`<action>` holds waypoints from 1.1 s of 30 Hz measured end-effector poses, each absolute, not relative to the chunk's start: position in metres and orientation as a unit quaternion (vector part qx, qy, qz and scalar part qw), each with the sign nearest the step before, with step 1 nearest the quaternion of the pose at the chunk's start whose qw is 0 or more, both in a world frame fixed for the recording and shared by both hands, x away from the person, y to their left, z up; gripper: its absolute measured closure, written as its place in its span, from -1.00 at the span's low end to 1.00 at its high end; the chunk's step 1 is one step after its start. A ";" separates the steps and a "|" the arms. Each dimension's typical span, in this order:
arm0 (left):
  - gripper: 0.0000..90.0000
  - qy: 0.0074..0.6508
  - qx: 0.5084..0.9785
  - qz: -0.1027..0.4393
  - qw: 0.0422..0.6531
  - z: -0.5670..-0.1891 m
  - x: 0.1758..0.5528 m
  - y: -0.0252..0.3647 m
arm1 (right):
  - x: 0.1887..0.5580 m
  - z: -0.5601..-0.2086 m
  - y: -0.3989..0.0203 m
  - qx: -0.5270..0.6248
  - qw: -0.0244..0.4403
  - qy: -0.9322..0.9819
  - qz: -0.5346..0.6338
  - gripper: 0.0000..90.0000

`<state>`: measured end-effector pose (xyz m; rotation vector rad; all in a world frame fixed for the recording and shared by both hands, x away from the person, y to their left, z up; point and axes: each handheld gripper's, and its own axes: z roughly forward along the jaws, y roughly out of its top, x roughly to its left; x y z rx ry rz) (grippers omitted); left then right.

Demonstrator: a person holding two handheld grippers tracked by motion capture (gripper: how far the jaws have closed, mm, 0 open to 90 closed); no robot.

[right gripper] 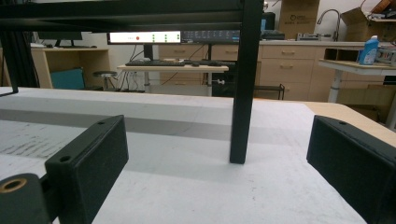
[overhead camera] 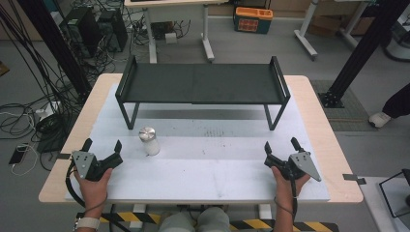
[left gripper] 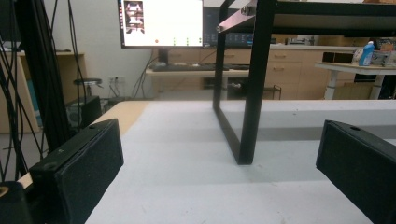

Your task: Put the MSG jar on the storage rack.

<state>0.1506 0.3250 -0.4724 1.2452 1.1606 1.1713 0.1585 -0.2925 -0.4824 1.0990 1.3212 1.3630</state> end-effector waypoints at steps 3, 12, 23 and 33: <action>-0.98 0.482 0.518 0.487 0.512 -0.472 0.151 0.325 | 0.158 -0.483 -0.293 0.445 0.457 0.535 0.554 -0.88; -0.98 0.482 0.518 0.487 0.511 -0.472 0.151 0.325 | 0.158 -0.483 -0.293 0.445 0.457 0.535 0.553 -0.88; -0.98 0.482 0.517 0.488 0.512 -0.473 0.151 0.325 | 0.158 -0.483 -0.293 0.445 0.457 0.535 0.554 -0.88; -1.00 0.481 0.517 0.489 0.512 -0.473 0.150 0.325 | 0.158 -0.484 -0.293 0.444 0.458 0.534 0.554 -0.91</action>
